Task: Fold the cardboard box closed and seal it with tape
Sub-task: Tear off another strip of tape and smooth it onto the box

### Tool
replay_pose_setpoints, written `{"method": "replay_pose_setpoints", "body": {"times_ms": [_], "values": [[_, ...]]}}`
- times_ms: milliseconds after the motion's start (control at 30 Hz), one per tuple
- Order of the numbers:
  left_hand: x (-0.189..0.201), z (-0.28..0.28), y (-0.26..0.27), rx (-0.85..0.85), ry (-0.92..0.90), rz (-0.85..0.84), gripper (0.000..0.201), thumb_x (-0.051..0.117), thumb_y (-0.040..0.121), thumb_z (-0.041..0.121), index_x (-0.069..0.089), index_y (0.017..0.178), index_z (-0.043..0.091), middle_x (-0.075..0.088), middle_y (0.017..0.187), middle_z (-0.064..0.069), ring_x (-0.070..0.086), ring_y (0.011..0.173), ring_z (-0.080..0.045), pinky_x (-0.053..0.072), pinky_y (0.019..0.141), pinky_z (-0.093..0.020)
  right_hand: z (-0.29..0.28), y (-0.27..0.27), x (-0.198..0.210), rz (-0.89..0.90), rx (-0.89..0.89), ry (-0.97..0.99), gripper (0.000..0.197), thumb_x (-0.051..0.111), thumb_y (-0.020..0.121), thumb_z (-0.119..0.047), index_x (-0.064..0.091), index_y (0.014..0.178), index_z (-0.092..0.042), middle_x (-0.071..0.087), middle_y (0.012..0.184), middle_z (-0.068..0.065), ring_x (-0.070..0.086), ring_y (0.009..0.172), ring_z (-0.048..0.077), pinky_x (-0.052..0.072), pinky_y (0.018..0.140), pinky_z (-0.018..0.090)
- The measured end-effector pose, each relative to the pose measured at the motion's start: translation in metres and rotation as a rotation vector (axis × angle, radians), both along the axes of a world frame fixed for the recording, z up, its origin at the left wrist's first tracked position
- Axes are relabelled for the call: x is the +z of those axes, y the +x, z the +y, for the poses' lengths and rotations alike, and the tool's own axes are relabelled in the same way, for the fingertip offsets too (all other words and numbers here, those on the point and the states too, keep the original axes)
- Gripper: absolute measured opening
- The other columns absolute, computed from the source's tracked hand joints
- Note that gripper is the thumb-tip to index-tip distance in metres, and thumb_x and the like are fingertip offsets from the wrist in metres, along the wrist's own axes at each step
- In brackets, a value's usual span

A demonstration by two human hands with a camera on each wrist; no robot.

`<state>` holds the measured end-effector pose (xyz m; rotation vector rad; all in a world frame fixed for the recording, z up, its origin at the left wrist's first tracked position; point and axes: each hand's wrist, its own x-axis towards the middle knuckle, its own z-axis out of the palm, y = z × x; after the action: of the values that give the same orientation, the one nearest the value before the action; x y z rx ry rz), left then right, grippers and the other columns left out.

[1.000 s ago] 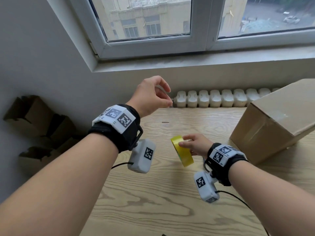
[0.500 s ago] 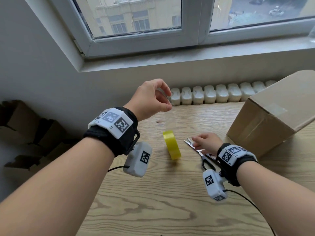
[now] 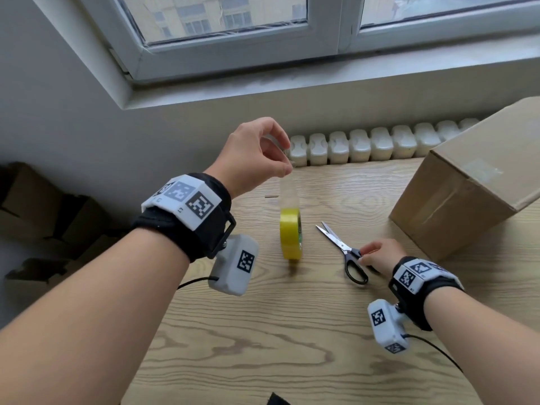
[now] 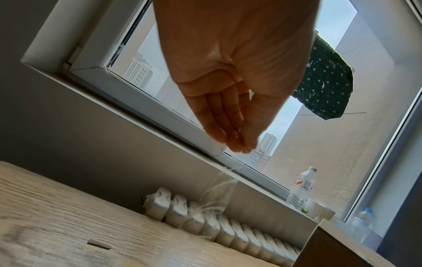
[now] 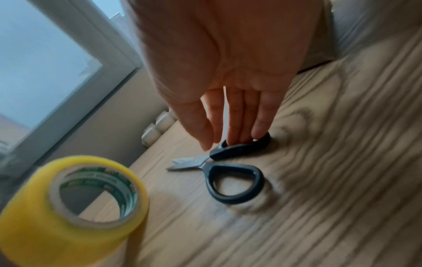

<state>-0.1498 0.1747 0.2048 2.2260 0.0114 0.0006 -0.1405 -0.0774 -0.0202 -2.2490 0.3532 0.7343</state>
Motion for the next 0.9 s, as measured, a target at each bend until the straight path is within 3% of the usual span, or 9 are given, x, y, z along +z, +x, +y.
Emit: {"method": "replay_pose_setpoints", "body": {"times_ms": [133, 300, 500, 667, 733, 900], "values": [[-0.001, -0.002, 0.000, 0.002, -0.010, -0.014, 0.028, 0.078, 0.073, 0.003, 0.060, 0.090, 0.015, 0.074, 0.074, 0.001, 0.071, 0.069, -0.004, 0.055, 0.072, -0.020, 0.001, -0.002, -0.002, -0.018, 0.069, -0.099, 0.022, 0.076, 0.071, -0.005, 0.066, 0.083, -0.021, 0.066, 0.090, 0.000, 0.064, 0.091, 0.020, 0.052, 0.085, 0.033], [-0.001, -0.003, 0.000, -0.004, -0.018, -0.014, 0.028, 0.078, 0.073, 0.003, 0.060, 0.093, 0.012, 0.074, 0.075, -0.001, 0.071, 0.070, -0.007, 0.056, 0.070, -0.018, 0.007, 0.000, -0.001, -0.060, 0.115, -0.249, 0.015, 0.073, 0.070, -0.012, 0.060, 0.073, -0.020, 0.066, 0.084, 0.002, 0.061, 0.079, 0.021, 0.043, 0.062, 0.026], [-0.004, -0.006, -0.001, -0.013, -0.026, -0.023, 0.029, 0.079, 0.073, 0.002, 0.060, 0.093, 0.011, 0.074, 0.076, -0.002, 0.071, 0.071, -0.009, 0.057, 0.071, -0.019, 0.018, -0.008, -0.001, -0.162, 0.372, -0.443, 0.027, 0.067, 0.078, -0.037, 0.051, 0.086, -0.018, 0.058, 0.086, 0.000, 0.055, 0.079, 0.022, 0.044, 0.066, 0.029], [-0.003, -0.006, -0.004, -0.021, 0.000, -0.024, 0.029, 0.079, 0.073, 0.003, 0.060, 0.093, 0.013, 0.074, 0.076, -0.001, 0.072, 0.071, -0.008, 0.058, 0.072, -0.021, 0.014, -0.014, 0.001, -0.203, 0.410, -0.400, 0.026, 0.062, 0.082, -0.036, 0.046, 0.089, -0.016, 0.061, 0.091, -0.002, 0.057, 0.082, 0.022, 0.047, 0.070, 0.030], [-0.003, -0.007, -0.006, -0.022, 0.007, -0.026, 0.028, 0.079, 0.073, 0.004, 0.060, 0.092, 0.014, 0.074, 0.075, -0.001, 0.072, 0.071, -0.007, 0.057, 0.072, -0.020, 0.010, -0.014, 0.008, -0.204, 0.421, -0.397, 0.027, 0.062, 0.082, -0.036, 0.049, 0.097, -0.018, 0.064, 0.092, -0.002, 0.060, 0.082, 0.022, 0.051, 0.071, 0.031], [-0.004, -0.007, -0.008, -0.034, 0.062, -0.030, 0.024, 0.077, 0.076, 0.005, 0.061, 0.091, 0.015, 0.074, 0.076, 0.002, 0.071, 0.073, -0.008, 0.058, 0.078, -0.027, 0.001, -0.014, 0.027, -0.154, 0.383, -0.305, 0.030, 0.060, 0.087, -0.029, 0.051, 0.116, -0.027, 0.060, 0.081, -0.005, 0.055, 0.071, 0.017, 0.037, 0.054, 0.025]]}}
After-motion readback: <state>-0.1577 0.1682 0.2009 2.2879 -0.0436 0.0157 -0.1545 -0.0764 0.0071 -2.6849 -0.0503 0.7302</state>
